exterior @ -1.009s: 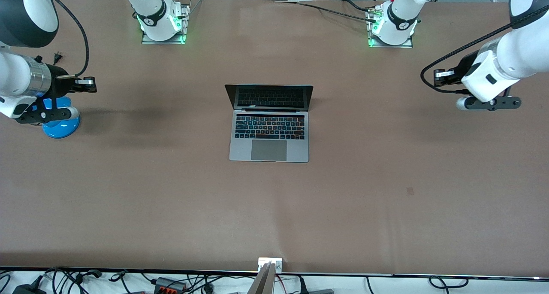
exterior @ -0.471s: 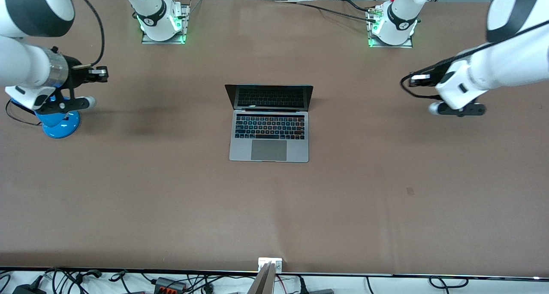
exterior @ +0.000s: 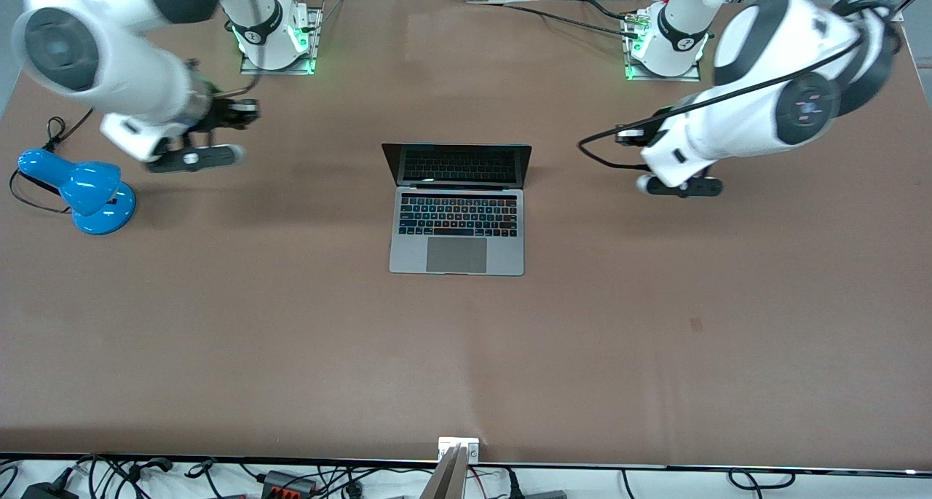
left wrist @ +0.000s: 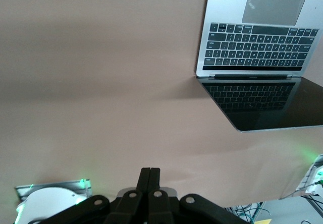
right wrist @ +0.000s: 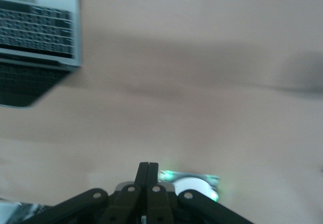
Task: Close laptop with both arms from behind
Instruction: 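Move both grippers behind the open laptop screen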
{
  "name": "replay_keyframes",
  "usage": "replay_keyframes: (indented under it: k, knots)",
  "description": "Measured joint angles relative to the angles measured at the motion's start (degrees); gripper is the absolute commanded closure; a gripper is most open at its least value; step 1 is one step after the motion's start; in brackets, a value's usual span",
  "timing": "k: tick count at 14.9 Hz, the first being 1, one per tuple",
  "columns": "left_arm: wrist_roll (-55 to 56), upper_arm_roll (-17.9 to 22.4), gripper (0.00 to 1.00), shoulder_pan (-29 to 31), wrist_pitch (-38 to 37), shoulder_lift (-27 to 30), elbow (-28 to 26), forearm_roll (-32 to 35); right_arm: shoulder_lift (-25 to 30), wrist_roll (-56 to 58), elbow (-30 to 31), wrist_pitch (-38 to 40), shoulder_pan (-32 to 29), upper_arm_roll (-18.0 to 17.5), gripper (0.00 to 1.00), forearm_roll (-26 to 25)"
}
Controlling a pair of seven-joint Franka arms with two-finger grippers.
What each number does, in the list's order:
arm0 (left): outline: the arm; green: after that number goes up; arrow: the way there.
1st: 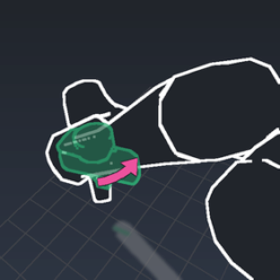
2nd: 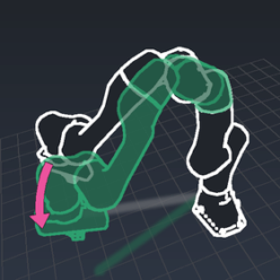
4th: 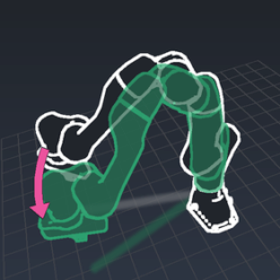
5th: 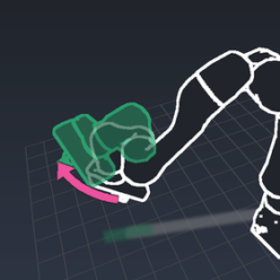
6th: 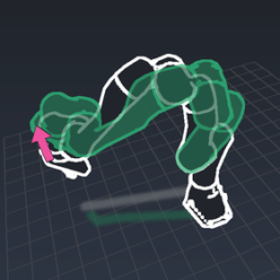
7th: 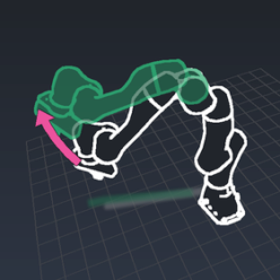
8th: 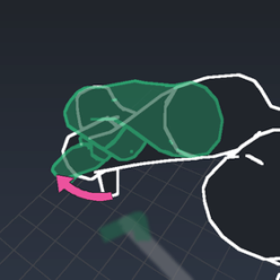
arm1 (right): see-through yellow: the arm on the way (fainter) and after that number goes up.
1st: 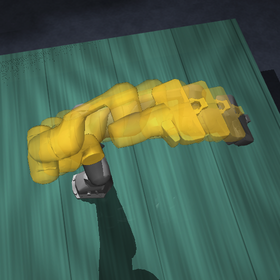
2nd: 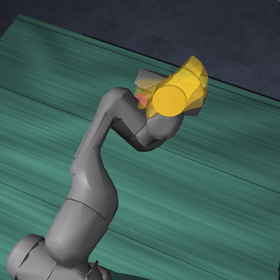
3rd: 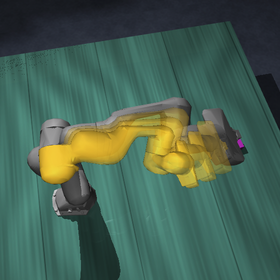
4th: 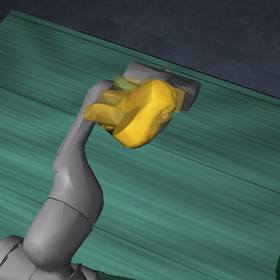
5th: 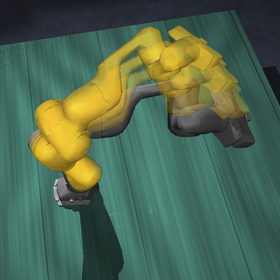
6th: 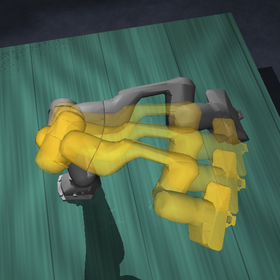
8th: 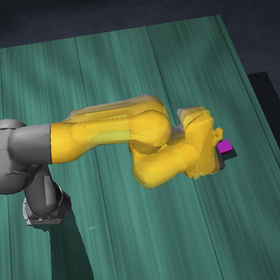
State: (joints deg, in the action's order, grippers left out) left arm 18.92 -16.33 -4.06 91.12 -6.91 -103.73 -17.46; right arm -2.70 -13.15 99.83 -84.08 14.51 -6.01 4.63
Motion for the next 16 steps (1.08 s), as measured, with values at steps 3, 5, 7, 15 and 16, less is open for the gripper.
replay_keyframes:
  k: [3,5,7,15,16]
  knots:
    - [3.3,-5.0,1.0,0.0,5.8,1.0,-4.9,-0.6,2.8,-4.6,7.1,-9.2,4.3,-0.1,1.0,5.6]
    - [5.3,-8.0,1.0,-0.1,8.4,1.3,-6.5,-1.6,4.9,-7.5,12.5,-15.5,7.5,-0.1,1.0,6.4]
    - [5.6,-9.7,1.0,-0.2,10.9,1.3,-8.2,-3.7,6.1,-12.0,17.2,-21.7,11.6,-0.2,1.0,6.5]
    - [5.6,-17.9,1.0,-0.2,20.2,1.1,-14.1,-4.4,6.2,-18.8,27.7,-38.2,20.8,-0.2,1.0,6.5]
    - [5.6,-18.1,1.0,-0.2,21.1,1.0,-14.3,-4.4,6.0,-19.5,28.2,-39.6,21.4,-0.2,1.0,6.5]
